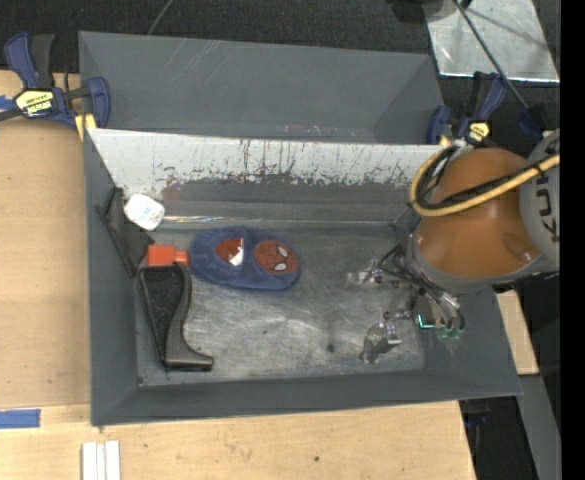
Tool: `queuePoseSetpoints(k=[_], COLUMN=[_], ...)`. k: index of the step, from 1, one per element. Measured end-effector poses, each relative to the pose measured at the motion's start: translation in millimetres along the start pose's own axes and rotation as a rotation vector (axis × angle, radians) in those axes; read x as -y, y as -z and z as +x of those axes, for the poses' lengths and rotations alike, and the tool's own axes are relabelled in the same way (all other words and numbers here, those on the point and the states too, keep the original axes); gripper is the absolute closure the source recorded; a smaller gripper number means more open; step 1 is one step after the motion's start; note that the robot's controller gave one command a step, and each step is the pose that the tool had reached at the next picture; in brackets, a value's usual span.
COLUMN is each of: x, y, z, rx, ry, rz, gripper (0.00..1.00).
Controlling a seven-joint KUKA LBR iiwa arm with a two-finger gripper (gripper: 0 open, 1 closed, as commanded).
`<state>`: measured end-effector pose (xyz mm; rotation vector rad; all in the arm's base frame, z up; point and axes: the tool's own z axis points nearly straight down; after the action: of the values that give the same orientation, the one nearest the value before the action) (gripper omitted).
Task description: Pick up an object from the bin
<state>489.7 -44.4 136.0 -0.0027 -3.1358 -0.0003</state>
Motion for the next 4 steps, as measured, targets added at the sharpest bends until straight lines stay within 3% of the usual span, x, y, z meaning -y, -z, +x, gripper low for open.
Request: queuePoseSetpoints(k=[1,2,3,4], x=[-78.3,-127.2,-173.4,-236.2], y=[-64.4,-31.5,-1.0,-5.1], z=[-41.3,-59.2,-102.3,-133.1], rx=[0.014,0.012,0.010,0.012], ry=[0.083,-0.002,-0.144,0.213], rz=[0.003,-0.001,-0.003,-0.001], gripper=[0.00,0.00,0.00,0.00])
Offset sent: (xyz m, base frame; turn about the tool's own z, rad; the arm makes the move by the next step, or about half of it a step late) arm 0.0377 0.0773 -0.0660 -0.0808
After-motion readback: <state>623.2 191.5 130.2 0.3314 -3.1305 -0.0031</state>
